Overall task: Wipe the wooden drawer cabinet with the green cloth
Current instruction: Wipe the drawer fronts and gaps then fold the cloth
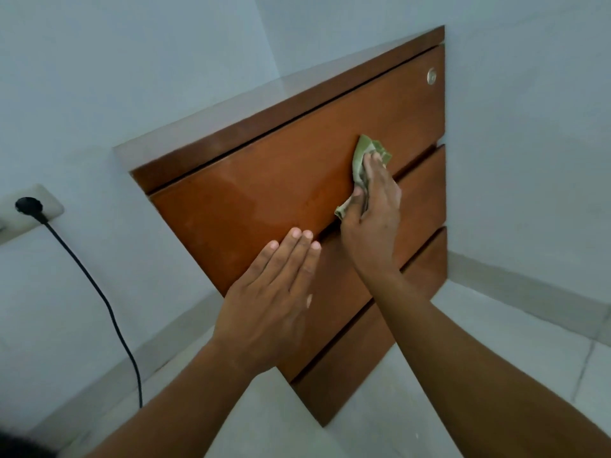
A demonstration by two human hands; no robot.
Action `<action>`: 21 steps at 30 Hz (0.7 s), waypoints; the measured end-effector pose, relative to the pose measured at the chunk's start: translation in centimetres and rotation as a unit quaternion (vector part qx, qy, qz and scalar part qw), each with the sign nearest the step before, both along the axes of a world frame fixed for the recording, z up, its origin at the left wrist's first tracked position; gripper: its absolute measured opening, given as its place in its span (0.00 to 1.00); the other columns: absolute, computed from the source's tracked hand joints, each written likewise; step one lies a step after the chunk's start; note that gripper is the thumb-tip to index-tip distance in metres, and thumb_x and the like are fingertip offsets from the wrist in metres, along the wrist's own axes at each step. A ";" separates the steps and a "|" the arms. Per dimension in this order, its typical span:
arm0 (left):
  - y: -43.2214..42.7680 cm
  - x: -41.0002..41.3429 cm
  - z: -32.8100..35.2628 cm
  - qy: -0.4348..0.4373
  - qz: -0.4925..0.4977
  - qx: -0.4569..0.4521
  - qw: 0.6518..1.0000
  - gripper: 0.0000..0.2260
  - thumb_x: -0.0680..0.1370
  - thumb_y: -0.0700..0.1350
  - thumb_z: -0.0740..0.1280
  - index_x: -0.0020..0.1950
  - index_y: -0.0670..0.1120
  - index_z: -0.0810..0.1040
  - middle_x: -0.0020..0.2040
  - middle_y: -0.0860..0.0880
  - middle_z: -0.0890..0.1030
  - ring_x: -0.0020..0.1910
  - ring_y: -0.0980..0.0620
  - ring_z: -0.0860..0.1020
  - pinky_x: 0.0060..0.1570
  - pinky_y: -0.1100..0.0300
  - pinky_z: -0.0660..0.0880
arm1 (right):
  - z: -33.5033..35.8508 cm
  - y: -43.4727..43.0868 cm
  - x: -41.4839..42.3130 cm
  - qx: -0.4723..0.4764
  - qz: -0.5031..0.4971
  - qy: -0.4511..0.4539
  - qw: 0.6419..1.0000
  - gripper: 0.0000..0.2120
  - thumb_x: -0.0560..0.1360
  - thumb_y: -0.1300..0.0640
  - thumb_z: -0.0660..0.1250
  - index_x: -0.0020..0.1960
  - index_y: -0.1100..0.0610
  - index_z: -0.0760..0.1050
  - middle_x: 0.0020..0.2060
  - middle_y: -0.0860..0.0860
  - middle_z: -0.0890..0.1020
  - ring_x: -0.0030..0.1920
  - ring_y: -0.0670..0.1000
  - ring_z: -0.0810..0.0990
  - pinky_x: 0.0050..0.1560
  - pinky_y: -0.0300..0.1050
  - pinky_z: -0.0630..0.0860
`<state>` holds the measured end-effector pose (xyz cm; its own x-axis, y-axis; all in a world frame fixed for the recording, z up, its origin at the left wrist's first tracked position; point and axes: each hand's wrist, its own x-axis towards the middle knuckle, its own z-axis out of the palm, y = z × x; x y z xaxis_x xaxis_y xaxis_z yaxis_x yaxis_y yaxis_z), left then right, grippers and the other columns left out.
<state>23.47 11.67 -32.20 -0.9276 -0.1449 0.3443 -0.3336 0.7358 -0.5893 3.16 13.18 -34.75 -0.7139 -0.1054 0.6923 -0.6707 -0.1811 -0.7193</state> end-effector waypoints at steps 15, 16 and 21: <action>4.2 1.9 -4.1 0.189 0.111 0.170 0.961 0.32 0.83 0.58 0.56 0.79 0.38 0.66 0.74 0.38 0.73 0.73 0.39 0.73 0.69 0.40 0.73 | -2.1 0.1 2.7 0.008 0.053 0.121 0.991 0.23 0.83 0.65 0.61 0.77 0.67 0.63 0.78 0.61 0.64 0.80 0.61 0.58 0.81 0.56 0.55; 4.3 1.8 -4.2 0.188 0.114 0.171 0.960 0.32 0.83 0.59 0.55 0.79 0.37 0.66 0.74 0.38 0.73 0.73 0.39 0.73 0.68 0.39 0.73 | -2.0 0.1 2.7 0.006 0.050 0.121 0.991 0.23 0.83 0.66 0.61 0.77 0.67 0.64 0.77 0.62 0.64 0.80 0.61 0.59 0.81 0.56 0.55; 4.5 0.9 -4.0 0.208 0.132 0.185 0.951 0.34 0.82 0.60 0.54 0.79 0.37 0.66 0.72 0.38 0.76 0.70 0.38 0.76 0.65 0.40 0.76 | -2.0 0.2 2.7 0.012 0.046 0.123 0.991 0.23 0.82 0.66 0.61 0.76 0.66 0.64 0.77 0.62 0.65 0.79 0.61 0.60 0.81 0.54 0.56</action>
<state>24.41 16.13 -36.22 -0.6362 -0.5365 0.5544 -0.6838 0.7249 -0.0832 5.81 13.35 -36.75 -0.5110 -0.1808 0.8403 -0.8076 -0.2339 -0.5414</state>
